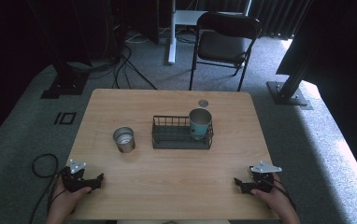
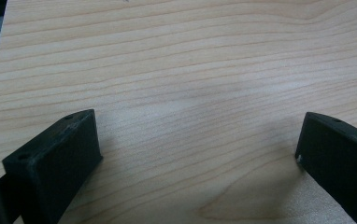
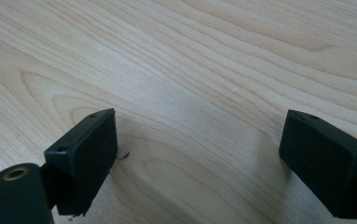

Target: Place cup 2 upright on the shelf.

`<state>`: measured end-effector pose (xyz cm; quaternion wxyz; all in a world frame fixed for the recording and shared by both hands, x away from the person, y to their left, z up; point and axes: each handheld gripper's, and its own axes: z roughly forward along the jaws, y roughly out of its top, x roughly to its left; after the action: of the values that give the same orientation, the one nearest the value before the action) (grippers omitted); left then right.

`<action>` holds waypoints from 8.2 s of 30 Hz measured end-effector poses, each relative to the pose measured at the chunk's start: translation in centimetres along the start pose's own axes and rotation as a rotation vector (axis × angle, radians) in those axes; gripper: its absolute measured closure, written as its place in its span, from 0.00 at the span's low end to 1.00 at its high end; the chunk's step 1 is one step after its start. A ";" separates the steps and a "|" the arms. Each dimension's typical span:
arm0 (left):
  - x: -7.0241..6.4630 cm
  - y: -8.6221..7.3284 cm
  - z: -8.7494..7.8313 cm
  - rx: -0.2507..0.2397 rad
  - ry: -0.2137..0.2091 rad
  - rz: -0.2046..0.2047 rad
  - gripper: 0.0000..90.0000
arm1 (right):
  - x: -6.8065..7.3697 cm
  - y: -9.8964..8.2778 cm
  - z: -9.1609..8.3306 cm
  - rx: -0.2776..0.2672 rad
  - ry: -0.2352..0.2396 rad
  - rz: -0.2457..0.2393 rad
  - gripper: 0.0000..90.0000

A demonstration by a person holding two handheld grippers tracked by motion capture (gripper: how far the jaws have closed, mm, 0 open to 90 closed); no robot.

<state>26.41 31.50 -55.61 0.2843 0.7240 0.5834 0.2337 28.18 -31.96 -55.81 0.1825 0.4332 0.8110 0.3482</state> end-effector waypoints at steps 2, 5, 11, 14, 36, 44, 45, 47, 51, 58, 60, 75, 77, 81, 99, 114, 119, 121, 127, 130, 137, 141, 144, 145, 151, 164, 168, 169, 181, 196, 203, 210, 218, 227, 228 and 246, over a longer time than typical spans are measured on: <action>0.1 -0.1 -0.1 0.000 -0.007 0.006 0.00 | 0.0 0.0 0.0 0.000 0.000 0.000 0.12; 0.1 -0.2 -0.2 0.001 -0.018 0.023 0.00 | 0.0 0.0 0.0 0.000 0.000 0.000 0.12; -0.3 -0.1 -0.3 -0.012 -0.092 0.032 0.01 | 0.0 0.0 0.0 0.000 0.000 0.000 0.12; -0.8 0.0 -0.2 -0.013 -0.114 0.051 0.01 | 0.0 0.0 0.0 0.000 0.000 0.000 0.12; -2.8 2.6 -0.8 -0.171 -0.159 0.070 0.01 | 0.0 0.0 0.0 0.000 0.000 0.000 0.12; -3.1 3.6 -0.3 -0.197 -0.149 0.083 0.01 | 0.0 0.0 0.0 0.000 0.000 0.000 0.12; -3.2 3.7 -0.2 -0.203 -0.149 0.079 0.00 | 0.0 0.0 0.0 0.000 0.000 0.000 0.12; -3.3 4.0 -0.1 -0.205 -0.157 0.079 0.01 | 0.0 0.0 0.0 0.000 0.000 0.000 0.12; -3.6 4.6 0.1 -0.215 -0.165 0.080 0.01 | 0.0 0.0 0.0 0.000 0.000 0.000 0.12; -3.9 5.5 0.7 -0.230 -0.174 0.077 0.01 | 0.0 0.0 0.0 0.000 0.000 0.000 0.12; -3.9 5.7 1.0 -0.233 -0.173 0.076 0.01 | 0.0 0.0 0.0 0.000 0.000 0.000 0.12; -4.5 7.6 1.9 -0.292 -0.180 0.082 0.01 | 0.0 0.0 0.0 0.000 0.000 0.000 0.12; -4.6 7.9 2.0 -0.298 -0.179 0.086 0.01 | 0.0 0.0 0.0 0.001 0.000 0.001 0.12; -4.8 8.4 2.2 -0.309 -0.178 0.090 0.01 | 0.0 0.0 0.0 0.001 0.000 0.001 0.12; -5.4 10.5 3.9 -0.336 -0.154 0.116 0.01 | 0.0 0.0 0.0 0.000 0.000 0.001 0.12; -5.9 11.4 5.6 -0.332 -0.148 0.129 0.01 | 0.0 0.0 0.0 0.000 0.000 0.001 0.12; -6.0 11.5 6.2 -0.328 -0.147 0.124 0.01 | 0.0 0.0 0.0 0.000 0.001 0.001 0.12; -6.1 11.5 6.3 -0.327 -0.147 0.127 0.01 | 0.0 0.0 0.0 0.000 0.001 0.002 0.12; -6.1 11.6 6.8 -0.325 -0.139 0.134 0.01 | 0.0 0.0 0.0 0.000 0.002 0.003 0.12; -6.1 11.6 7.0 -0.324 -0.141 0.134 0.01 | 0.0 0.0 0.0 -0.001 0.002 0.003 0.12; -6.4 11.7 7.3 -0.329 -0.136 0.132 0.05 | 0.0 0.0 0.0 -0.001 0.002 0.003 0.12; -6.5 11.8 7.3 -0.347 -0.130 0.123 0.15 | 0.0 0.0 0.0 -0.001 0.002 0.004 0.12; -6.4 11.9 7.4 -0.342 -0.120 0.127 0.15 | 0.0 0.0 0.0 -0.001 0.002 0.004 0.12; -6.3 12.0 7.4 -0.343 -0.124 0.128 0.15 | 0.0 0.0 0.0 -0.001 0.002 0.003 0.12; -6.1 12.3 6.6 -0.356 -0.124 0.127 0.15 | 0.0 0.0 0.0 0.000 0.001 0.002 0.12; -6.6 14.0 4.0 -0.400 -0.155 0.150 0.15 | 0.0 0.0 0.0 0.000 0.000 0.001 0.12; -6.8 14.7 3.5 -0.408 -0.170 0.155 0.15 | 0.0 0.0 0.0 0.000 0.000 0.002 0.12; -6.9 14.8 3.4 -0.411 -0.174 0.151 0.15 | 0.0 0.0 0.0 0.000 0.000 0.002 0.12; -7.2 16.3 2.3 -0.423 -0.179 0.168 0.15 | 0.0 0.0 0.0 0.000 0.000 0.001 0.12; -9.1 18.7 1.3 -0.448 -0.202 0.222 0.15 | 0.0 0.0 0.0 0.000 0.000 0.001 0.12; -10.1 20.0 0.6 -0.464 -0.219 0.244 0.15 | 0.0 0.0 0.0 0.000 0.000 0.001 0.12; -11.4 21.5 0.0 -0.491 -0.252 0.256 0.15 | 0.0 0.0 0.0 0.000 0.000 0.001 0.12; -13.2 22.7 0.2 -0.506 -0.280 0.279 0.15 | 0.0 0.0 0.0 0.000 0.000 0.001 0.13; -15.6 23.6 1.4 -0.532 -0.347 0.291 0.15 | 0.0 0.0 0.0 0.000 0.000 0.001 0.12; -15.8 23.8 1.6 -0.533 -0.351 0.295 0.15 | 0.0 0.0 0.0 0.000 0.000 0.001 0.13; -18.3 23.3 5.5 -0.468 -0.372 0.317 0.15 | 0.0 0.0 0.0 0.000 0.005 -0.003 0.13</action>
<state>42.78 9.16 -43.78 0.5043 0.7512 0.3322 0.2664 28.15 -31.94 -55.80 0.1810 0.4312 0.8121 0.3490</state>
